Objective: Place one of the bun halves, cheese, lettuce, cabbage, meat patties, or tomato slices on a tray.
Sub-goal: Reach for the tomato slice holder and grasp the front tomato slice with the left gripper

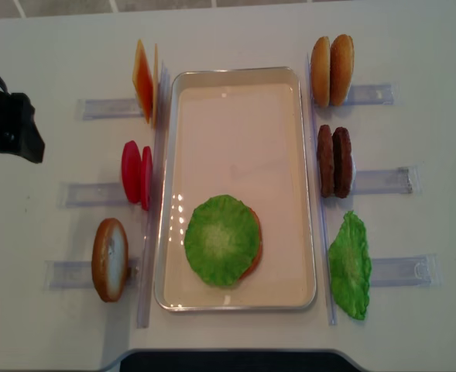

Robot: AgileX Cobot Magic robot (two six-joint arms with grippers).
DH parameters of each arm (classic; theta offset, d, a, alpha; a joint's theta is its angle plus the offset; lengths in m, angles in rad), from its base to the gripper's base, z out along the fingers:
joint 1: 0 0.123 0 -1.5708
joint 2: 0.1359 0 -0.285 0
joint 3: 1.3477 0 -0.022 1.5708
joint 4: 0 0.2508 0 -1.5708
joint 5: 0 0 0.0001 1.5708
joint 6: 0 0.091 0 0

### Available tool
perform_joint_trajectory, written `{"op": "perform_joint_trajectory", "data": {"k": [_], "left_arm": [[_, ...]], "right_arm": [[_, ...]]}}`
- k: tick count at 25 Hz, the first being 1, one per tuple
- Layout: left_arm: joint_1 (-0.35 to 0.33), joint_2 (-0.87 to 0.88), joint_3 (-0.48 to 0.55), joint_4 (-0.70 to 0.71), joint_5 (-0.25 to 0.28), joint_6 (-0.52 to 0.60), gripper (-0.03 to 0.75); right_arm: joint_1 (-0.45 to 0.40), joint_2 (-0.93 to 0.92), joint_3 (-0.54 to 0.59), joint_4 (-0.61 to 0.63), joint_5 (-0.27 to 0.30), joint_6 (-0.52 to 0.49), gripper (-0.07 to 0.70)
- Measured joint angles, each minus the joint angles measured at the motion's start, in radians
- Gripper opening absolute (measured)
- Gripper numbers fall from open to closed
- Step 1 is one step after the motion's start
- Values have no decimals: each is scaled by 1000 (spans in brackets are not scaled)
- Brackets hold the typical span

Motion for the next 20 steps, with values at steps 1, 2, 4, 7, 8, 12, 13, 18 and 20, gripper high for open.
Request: {"op": "perform_joint_trajectory", "data": {"k": [1, 2, 4, 7, 8, 12, 13, 18, 20], "left_arm": [[0, 17, -5, 2, 0, 0, 632], [0, 28, -8, 2, -1, 0, 632], [0, 41, -9, 2, -2, 0, 632], [0, 41, -11, 7, -2, 0, 632], [0, 41, -11, 11, -2, 0, 632], [0, 45, -12, 27, -2, 0, 632], [0, 52, -15, 27, -2, 0, 632], [0, 118, -70, 27, -2, -20, 632], [0, 145, -102, 27, -2, -27, 632]], "right_arm": [[0, 0, 0, 0, 0, 0, 430], [0, 0, 0, 0, 0, 0, 430], [0, 0, 0, 0, 0, 0, 430], [0, 0, 0, 0, 0, 0, 430], [0, 0, 0, 0, 0, 0, 430], [0, 0, 0, 0, 0, 0, 430], [0, 0, 0, 0, 0, 0, 430], [0, 0, 0, 0, 0, 0, 430], [0, 0, 0, 0, 0, 0, 430]]}}
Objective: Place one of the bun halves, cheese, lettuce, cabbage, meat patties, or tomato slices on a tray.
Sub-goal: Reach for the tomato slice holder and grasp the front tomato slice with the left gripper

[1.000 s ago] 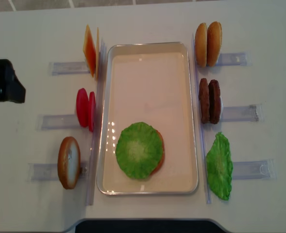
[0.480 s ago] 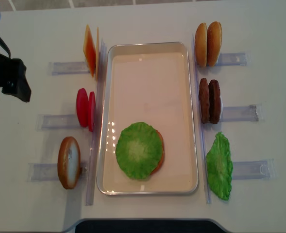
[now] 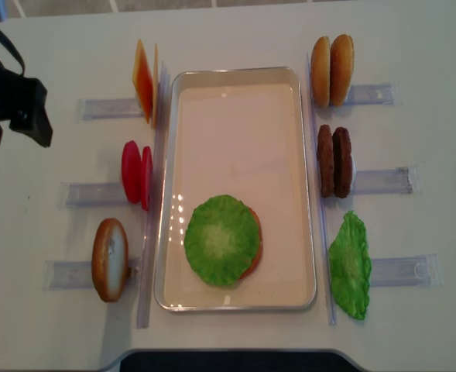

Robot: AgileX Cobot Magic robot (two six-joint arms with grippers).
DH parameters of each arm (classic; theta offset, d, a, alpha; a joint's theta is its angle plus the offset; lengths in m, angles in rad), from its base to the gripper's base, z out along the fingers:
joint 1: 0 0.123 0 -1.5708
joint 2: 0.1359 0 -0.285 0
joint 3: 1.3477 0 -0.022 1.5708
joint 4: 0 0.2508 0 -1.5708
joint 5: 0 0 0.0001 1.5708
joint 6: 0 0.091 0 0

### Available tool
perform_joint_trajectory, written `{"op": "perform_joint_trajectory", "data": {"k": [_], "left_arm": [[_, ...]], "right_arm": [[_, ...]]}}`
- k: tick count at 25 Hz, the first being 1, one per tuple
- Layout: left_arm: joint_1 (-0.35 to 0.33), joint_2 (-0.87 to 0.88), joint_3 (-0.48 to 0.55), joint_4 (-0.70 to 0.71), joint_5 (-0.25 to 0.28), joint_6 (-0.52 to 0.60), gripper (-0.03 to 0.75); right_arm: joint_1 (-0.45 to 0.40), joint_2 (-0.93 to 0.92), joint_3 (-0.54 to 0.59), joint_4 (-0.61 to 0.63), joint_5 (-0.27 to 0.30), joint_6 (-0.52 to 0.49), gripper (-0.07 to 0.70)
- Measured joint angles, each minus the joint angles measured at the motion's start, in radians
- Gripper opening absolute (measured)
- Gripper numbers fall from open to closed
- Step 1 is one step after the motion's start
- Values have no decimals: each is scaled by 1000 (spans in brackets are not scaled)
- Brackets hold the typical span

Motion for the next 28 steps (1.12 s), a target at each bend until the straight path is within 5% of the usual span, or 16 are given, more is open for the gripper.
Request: {"op": "perform_joint_trajectory", "data": {"k": [15, 28], "left_arm": [[-8, 156, -138, 14, -3, -23, 632], [-269, 169, -138, 30, -3, -213, 632]], "right_arm": [[0, 0, 0, 0, 0, 0, 430], [0, 0, 0, 0, 0, 0, 430]]}}
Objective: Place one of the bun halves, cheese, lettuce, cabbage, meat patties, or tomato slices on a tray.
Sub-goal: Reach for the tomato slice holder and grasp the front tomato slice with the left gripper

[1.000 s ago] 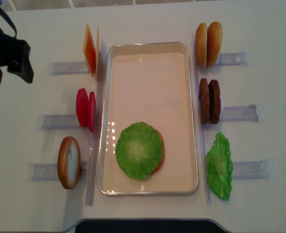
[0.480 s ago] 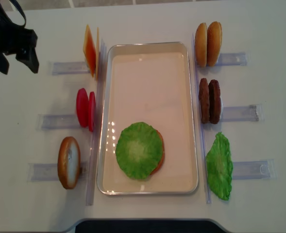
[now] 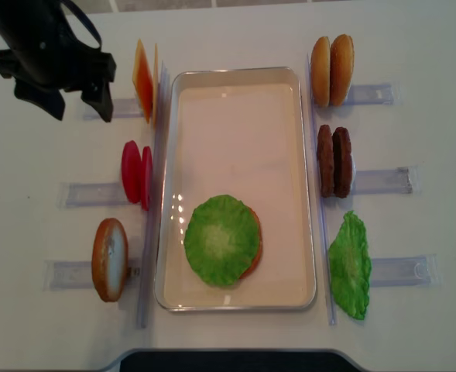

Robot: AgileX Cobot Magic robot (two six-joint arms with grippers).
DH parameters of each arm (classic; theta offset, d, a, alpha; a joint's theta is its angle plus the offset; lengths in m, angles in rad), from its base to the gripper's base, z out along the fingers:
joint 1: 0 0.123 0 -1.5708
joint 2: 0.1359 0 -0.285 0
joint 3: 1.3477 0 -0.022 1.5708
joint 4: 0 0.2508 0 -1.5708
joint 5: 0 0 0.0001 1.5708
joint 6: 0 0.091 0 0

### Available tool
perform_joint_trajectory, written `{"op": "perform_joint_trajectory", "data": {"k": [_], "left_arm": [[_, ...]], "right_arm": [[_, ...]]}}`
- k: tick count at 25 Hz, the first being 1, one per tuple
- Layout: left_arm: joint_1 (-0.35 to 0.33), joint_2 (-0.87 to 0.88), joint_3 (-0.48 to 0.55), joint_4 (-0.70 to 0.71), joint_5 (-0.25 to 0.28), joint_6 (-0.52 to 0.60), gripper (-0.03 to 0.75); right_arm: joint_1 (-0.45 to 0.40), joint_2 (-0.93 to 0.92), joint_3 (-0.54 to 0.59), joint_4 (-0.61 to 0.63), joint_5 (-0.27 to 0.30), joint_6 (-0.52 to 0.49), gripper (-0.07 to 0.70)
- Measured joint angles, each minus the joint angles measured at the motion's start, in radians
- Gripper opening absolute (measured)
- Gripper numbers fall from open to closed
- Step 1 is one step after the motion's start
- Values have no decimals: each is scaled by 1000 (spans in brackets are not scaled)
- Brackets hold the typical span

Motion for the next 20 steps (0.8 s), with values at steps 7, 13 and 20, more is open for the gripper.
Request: {"op": "perform_joint_trajectory", "data": {"k": [7, 13, 20], "left_arm": [[-131, 64, 0, 0, -3, -108, 632], [-189, 110, -1, 0, -6, -153, 632], [-202, 152, -2, 0, -12, -172, 632]], "right_arm": [[0, 0, 0, 0, 0, 0, 430], [0, 0, 0, 0, 0, 0, 430], [0, 0, 0, 0, 0, 0, 430]]}}
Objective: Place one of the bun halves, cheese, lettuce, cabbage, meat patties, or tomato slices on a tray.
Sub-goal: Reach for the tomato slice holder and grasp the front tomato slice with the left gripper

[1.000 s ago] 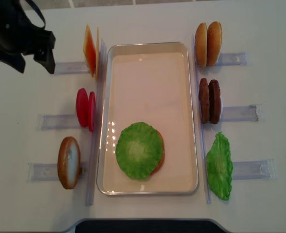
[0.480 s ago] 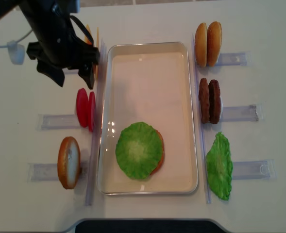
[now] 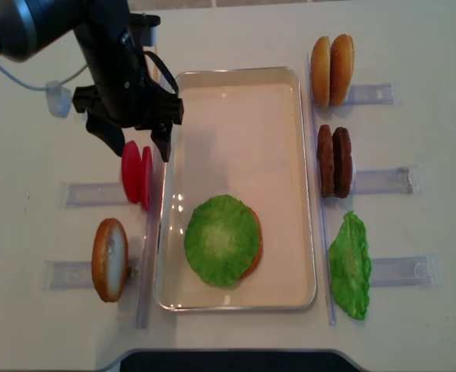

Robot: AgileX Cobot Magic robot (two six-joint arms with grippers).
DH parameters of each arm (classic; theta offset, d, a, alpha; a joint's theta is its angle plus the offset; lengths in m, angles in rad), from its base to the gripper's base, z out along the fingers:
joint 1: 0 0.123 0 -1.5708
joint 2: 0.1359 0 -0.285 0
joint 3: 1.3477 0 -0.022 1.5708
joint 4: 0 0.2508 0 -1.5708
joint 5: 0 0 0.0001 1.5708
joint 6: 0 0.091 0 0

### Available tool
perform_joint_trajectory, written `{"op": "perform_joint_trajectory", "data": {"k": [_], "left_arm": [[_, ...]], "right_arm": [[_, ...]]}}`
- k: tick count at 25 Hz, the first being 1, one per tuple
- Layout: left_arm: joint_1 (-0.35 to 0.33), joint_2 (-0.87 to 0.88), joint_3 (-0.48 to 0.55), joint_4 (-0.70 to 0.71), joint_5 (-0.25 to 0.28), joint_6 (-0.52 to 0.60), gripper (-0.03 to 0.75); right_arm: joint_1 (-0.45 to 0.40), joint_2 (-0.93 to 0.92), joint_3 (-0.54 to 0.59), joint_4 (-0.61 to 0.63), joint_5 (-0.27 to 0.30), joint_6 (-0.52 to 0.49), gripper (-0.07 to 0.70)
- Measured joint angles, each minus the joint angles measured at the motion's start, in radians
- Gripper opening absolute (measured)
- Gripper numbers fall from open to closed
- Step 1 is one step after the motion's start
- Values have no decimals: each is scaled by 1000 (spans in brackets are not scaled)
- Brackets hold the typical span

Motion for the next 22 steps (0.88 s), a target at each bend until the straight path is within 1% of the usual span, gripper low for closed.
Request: {"op": "perform_joint_trajectory", "data": {"k": [22], "left_arm": [[0, 99, -1, -9, -7, -4, 632]], "right_arm": [[0, 0, 0, 0, 0, 0, 430]]}}
